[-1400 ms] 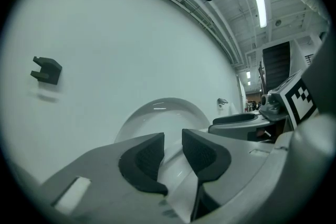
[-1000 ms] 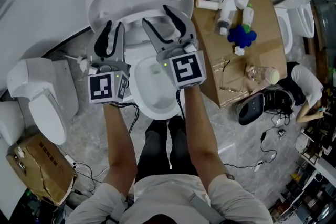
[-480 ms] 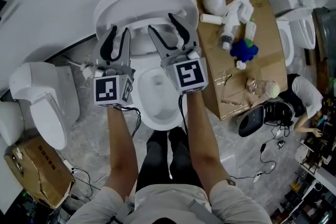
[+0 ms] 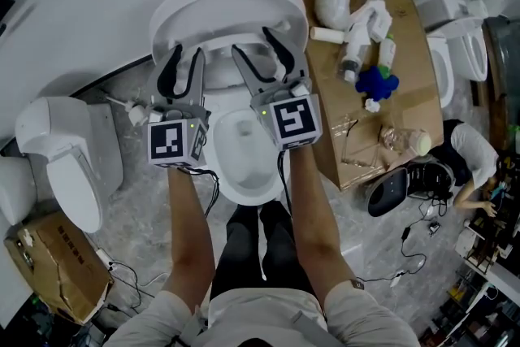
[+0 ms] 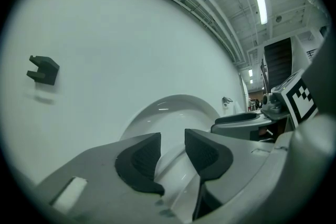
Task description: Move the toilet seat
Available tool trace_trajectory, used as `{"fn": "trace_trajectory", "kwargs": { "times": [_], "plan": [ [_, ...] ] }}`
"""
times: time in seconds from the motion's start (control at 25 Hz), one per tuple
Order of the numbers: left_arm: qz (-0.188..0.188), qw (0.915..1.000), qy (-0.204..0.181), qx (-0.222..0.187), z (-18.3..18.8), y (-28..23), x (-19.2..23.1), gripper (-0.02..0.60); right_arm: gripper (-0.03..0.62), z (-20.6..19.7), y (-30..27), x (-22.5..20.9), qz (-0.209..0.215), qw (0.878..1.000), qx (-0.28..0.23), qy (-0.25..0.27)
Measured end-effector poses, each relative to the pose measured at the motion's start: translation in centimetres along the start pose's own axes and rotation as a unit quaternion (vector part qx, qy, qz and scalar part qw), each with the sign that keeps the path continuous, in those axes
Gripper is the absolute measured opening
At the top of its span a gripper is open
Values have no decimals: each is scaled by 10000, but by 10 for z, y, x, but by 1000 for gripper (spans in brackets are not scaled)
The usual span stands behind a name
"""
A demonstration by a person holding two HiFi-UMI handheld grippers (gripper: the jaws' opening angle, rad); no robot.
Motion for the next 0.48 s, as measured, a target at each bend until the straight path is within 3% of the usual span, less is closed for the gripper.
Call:
{"fn": "trace_trajectory", "kwargs": {
  "times": [0.32, 0.48],
  "plan": [
    [-214, 9996, -7, 157, -3, 7, 0, 224, 238, 4, 5, 6, -115, 9998, -103, 81],
    [-218, 9996, 73, 145, -6, 15, -3, 224, 238, 9, 9, 12, -78, 9999, -114, 87]
  ]
}}
Point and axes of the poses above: the fingertips, and each gripper's own axes: y backward along the fingers, x to its left, z out of its top, the point moved 6 cm from there along y, backward along the fingers, and after that the axes turned 10 degrees about -y, right-handed, at the moved point
